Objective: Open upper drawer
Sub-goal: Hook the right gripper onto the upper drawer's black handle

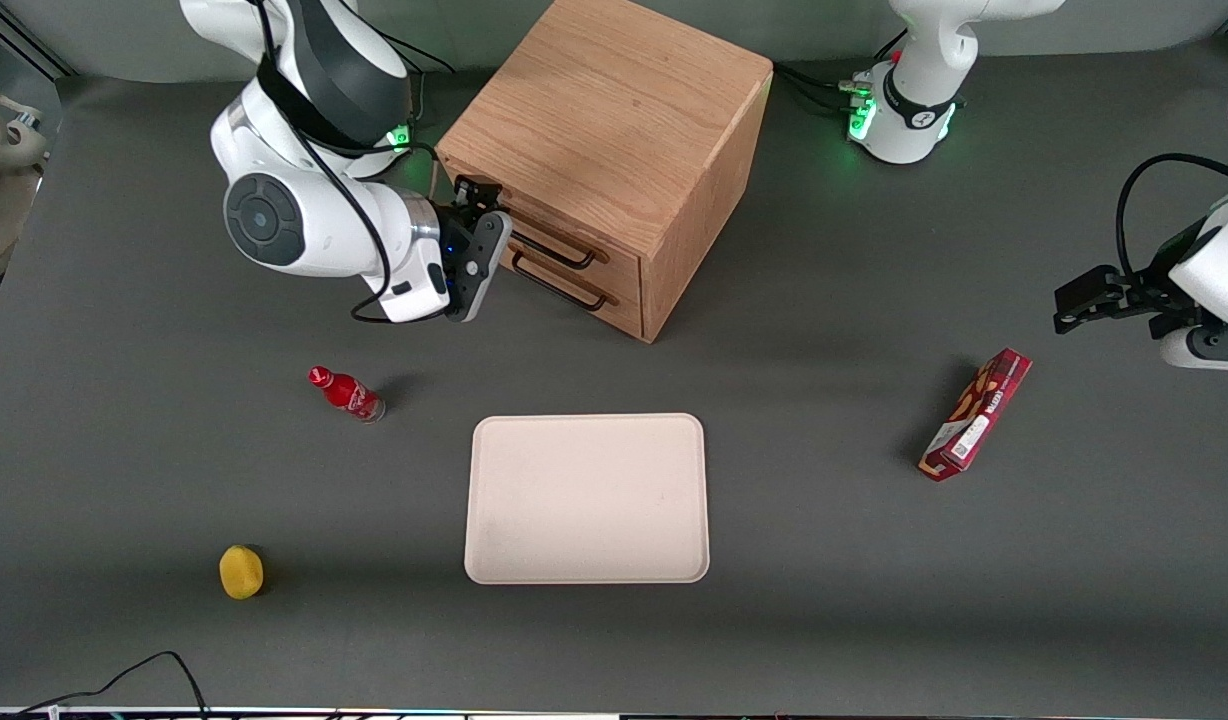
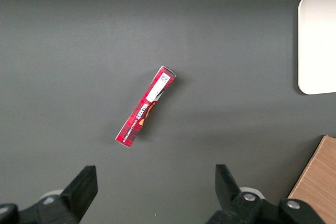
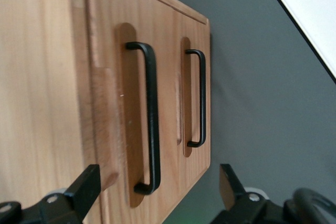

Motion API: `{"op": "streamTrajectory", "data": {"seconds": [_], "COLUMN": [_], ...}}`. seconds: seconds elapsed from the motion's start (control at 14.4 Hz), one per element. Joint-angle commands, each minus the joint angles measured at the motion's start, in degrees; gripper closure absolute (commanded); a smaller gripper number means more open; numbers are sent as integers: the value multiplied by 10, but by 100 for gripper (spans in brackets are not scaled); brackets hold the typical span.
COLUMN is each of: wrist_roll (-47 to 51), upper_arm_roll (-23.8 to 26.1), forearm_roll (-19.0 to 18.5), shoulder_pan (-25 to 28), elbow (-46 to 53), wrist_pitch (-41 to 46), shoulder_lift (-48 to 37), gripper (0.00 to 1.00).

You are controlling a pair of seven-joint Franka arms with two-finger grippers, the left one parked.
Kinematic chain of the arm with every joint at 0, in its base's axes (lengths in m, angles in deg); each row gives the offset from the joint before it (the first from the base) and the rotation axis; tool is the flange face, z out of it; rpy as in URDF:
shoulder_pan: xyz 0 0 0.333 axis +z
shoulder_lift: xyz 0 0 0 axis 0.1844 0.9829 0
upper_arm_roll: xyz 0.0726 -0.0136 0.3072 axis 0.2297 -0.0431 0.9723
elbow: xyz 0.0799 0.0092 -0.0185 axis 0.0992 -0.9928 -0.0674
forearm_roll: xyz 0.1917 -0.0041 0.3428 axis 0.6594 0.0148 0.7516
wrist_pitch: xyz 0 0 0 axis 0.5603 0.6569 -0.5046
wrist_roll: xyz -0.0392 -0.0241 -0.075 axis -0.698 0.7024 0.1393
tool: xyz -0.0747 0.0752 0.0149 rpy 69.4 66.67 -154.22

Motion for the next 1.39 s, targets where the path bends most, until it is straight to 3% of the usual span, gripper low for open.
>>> {"op": "streamTrajectory", "data": {"seconds": [0.0, 0.55, 1.32], "wrist_roll": [20, 45, 45], "upper_arm_roll": [1, 36, 37], "forearm_roll": [15, 15, 8], "shoulder_pan": [-3, -3, 1], "elbow": [-40, -86, -112], "wrist_pitch": [-37, -98, -135], "shoulder_lift": [-20, -18, -12], "gripper": [0, 0, 0]}}
